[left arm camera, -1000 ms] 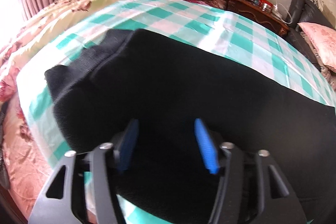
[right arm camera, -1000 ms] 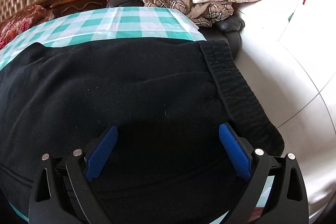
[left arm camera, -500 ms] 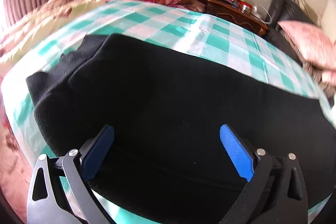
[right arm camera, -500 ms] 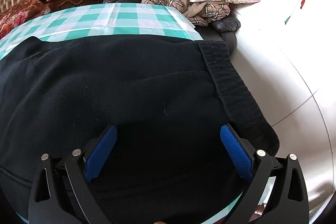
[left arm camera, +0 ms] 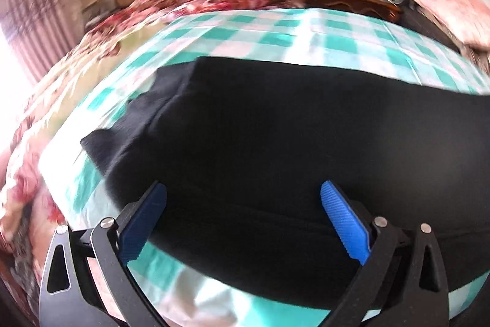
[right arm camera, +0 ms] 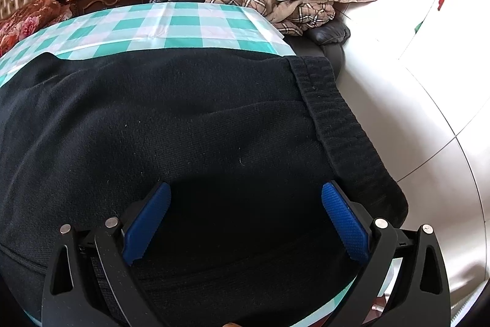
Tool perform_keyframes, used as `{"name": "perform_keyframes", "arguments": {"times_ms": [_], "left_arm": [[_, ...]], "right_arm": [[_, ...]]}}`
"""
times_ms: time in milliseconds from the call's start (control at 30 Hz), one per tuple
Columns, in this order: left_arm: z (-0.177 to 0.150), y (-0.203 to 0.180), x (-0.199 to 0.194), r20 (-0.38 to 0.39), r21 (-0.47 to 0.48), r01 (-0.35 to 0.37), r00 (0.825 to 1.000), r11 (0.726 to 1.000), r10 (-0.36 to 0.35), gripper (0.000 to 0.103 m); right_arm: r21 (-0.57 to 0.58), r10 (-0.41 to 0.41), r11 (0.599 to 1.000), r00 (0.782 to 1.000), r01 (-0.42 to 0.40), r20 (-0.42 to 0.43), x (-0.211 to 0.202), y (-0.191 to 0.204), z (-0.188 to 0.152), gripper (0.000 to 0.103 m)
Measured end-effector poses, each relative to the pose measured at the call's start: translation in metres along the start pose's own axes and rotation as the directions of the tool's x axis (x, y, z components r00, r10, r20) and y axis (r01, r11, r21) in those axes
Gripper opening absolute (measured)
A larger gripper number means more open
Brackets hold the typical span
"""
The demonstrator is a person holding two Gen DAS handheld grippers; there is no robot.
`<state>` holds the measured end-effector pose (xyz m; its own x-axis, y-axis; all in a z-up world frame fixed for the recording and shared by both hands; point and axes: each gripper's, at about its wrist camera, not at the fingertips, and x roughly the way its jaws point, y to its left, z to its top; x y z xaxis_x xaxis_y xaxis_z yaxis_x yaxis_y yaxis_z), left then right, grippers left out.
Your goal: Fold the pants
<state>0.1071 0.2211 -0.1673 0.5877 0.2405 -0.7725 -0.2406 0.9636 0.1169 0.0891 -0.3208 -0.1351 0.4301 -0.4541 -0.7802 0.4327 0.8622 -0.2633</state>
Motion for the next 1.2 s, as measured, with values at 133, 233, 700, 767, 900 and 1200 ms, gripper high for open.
{"name": "perform_keyframes", "arguments": {"times_ms": [133,233,700,767,900,1200], "left_arm": [[-0.001,0.015,-0.006,0.017,-0.024,-0.016,1.0,1.0,0.017,0.072],[0.0,0.025,-0.009,0.027,-0.06,-0.005,1.0,0.998,0.007,0.061],[-0.006,0.052,-0.01,0.073,-0.108,0.092,0.994,0.99,-0.085,0.042],[-0.007,0.055,-0.01,0.082,-0.117,0.108,0.992,0.987,-0.099,0.041],[-0.009,0.057,-0.009,0.1,-0.119,0.122,0.989,0.985,-0.11,0.041],[-0.012,0.08,-0.01,0.138,-0.221,0.2,0.975,0.955,-0.172,0.025]], "right_arm": [[0.013,0.0,1.0,1.0,0.001,-0.022,-0.004,-0.001,0.004,0.096],[0.011,0.019,1.0,0.999,-0.019,0.033,-0.024,0.008,0.007,0.096],[-0.163,0.265,0.955,0.96,-0.248,0.092,-0.094,0.124,0.011,0.095],[-0.174,0.294,0.945,0.952,-0.277,0.079,-0.097,0.135,0.012,0.093],[-0.246,0.391,0.897,0.919,-0.367,0.056,-0.116,0.172,0.007,0.082],[-0.575,0.643,0.594,0.762,-0.562,-0.08,-0.169,0.349,-0.008,0.063]]}}
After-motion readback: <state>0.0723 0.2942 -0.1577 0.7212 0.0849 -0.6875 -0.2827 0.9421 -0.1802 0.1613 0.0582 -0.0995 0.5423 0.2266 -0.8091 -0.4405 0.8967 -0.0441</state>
